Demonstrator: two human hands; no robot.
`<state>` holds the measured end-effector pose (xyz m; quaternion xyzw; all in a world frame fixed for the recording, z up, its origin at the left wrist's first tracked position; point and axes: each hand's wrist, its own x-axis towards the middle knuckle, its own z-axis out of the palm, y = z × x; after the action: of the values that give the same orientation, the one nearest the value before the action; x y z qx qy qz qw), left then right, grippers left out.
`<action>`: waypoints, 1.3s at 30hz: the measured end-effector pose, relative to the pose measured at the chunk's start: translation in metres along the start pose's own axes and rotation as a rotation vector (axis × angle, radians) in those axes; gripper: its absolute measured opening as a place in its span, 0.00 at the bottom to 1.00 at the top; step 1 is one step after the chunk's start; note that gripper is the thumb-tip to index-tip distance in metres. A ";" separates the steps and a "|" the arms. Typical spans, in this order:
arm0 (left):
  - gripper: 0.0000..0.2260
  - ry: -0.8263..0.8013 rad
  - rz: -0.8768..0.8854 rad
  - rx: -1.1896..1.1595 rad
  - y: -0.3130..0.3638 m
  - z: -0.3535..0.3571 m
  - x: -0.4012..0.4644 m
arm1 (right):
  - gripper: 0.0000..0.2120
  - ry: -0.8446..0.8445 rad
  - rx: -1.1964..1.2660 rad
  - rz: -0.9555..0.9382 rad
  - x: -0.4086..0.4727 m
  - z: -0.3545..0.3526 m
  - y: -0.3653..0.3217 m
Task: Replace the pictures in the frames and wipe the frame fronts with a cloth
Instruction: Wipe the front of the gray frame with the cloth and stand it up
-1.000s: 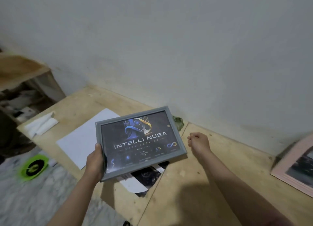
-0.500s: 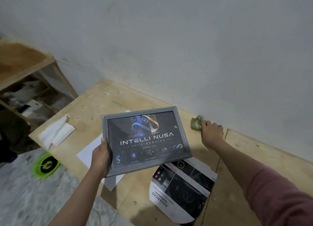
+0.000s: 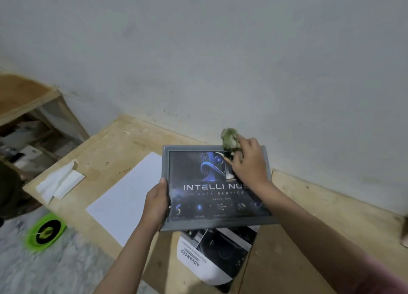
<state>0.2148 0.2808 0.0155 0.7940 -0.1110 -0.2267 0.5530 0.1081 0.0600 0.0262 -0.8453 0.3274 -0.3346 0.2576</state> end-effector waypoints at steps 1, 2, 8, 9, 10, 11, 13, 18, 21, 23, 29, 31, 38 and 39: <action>0.23 -0.016 0.033 0.018 0.004 0.012 -0.010 | 0.24 -0.074 -0.046 0.012 -0.005 0.000 -0.003; 0.23 -0.021 0.076 0.039 0.006 0.023 -0.018 | 0.26 -0.146 -0.088 0.033 -0.010 0.000 -0.006; 0.19 0.014 0.317 0.153 0.019 0.077 -0.078 | 0.34 -0.330 0.009 -0.121 -0.039 -0.034 -0.032; 0.18 0.017 0.330 0.161 0.019 0.083 -0.088 | 0.36 -0.366 -0.013 -0.183 -0.044 -0.042 -0.034; 0.18 0.019 0.335 0.165 0.019 0.088 -0.096 | 0.37 -0.396 -0.042 -0.253 -0.049 -0.050 -0.035; 0.18 0.023 0.333 0.166 0.019 0.091 -0.103 | 0.38 -0.420 -0.070 -0.323 -0.053 -0.058 -0.036; 0.18 0.021 0.333 0.163 0.017 0.099 -0.117 | 0.39 -0.456 -0.126 -0.441 -0.059 -0.075 -0.031; 0.21 0.012 0.311 0.043 0.011 0.109 -0.151 | 0.38 -0.540 -0.137 -0.649 -0.079 -0.115 -0.009; 0.31 0.011 0.290 -0.039 0.012 0.112 -0.168 | 0.36 -0.551 -0.122 -0.681 -0.102 -0.133 0.012; 0.29 0.043 0.286 -0.056 0.013 0.114 -0.176 | 0.35 -0.576 -0.106 -0.677 -0.118 -0.145 0.028; 0.21 0.067 0.338 0.084 0.015 0.118 -0.189 | 0.30 -0.259 0.194 -0.436 -0.111 -0.194 0.038; 0.23 0.033 0.401 0.155 0.021 0.125 -0.194 | 0.30 -0.085 0.189 -0.399 -0.091 -0.196 0.028; 0.20 0.072 0.510 0.181 0.037 0.144 -0.204 | 0.35 -0.108 -0.057 -0.587 -0.092 -0.160 0.017; 0.20 0.096 0.494 0.169 0.038 0.144 -0.204 | 0.33 -0.105 -0.075 -0.644 -0.098 -0.155 0.023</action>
<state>-0.0294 0.2353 0.0579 0.7959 -0.2937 -0.0371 0.5281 -0.0698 0.0821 0.0720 -0.9304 0.0416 -0.3425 0.1238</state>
